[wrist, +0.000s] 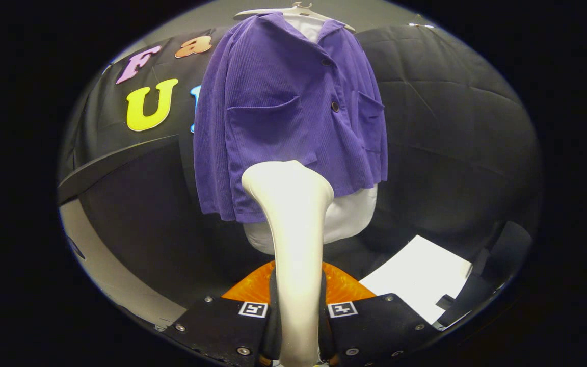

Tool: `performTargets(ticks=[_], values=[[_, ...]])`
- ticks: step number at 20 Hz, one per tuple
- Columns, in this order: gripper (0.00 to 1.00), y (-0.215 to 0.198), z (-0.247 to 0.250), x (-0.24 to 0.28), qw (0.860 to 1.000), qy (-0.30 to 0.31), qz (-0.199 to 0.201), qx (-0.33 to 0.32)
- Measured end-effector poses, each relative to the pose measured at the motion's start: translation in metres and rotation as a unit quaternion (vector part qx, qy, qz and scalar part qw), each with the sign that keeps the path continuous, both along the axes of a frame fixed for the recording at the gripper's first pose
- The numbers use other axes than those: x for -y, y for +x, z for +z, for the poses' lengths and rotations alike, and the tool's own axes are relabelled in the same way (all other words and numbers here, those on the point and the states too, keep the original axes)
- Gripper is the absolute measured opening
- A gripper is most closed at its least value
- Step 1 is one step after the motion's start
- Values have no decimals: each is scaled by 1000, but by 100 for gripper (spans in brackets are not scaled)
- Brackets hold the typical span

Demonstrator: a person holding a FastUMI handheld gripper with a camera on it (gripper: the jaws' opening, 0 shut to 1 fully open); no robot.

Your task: Iron the clothes twice with a garment steamer, once on the left side and once on the right side.

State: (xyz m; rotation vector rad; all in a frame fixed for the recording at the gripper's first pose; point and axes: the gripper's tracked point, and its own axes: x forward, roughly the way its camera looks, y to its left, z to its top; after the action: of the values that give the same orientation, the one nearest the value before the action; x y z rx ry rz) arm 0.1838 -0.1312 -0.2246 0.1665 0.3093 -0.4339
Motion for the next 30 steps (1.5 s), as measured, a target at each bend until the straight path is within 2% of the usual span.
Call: performTargets(ticks=[4, 9, 25, 30], values=[[28, -10, 25, 6, 999, 14, -25, 21], [29, -2, 48, 49, 997, 32, -59, 34], [29, 45, 236, 179, 987, 10, -75, 141], [29, 65, 286, 200, 980, 2, -57, 188]])
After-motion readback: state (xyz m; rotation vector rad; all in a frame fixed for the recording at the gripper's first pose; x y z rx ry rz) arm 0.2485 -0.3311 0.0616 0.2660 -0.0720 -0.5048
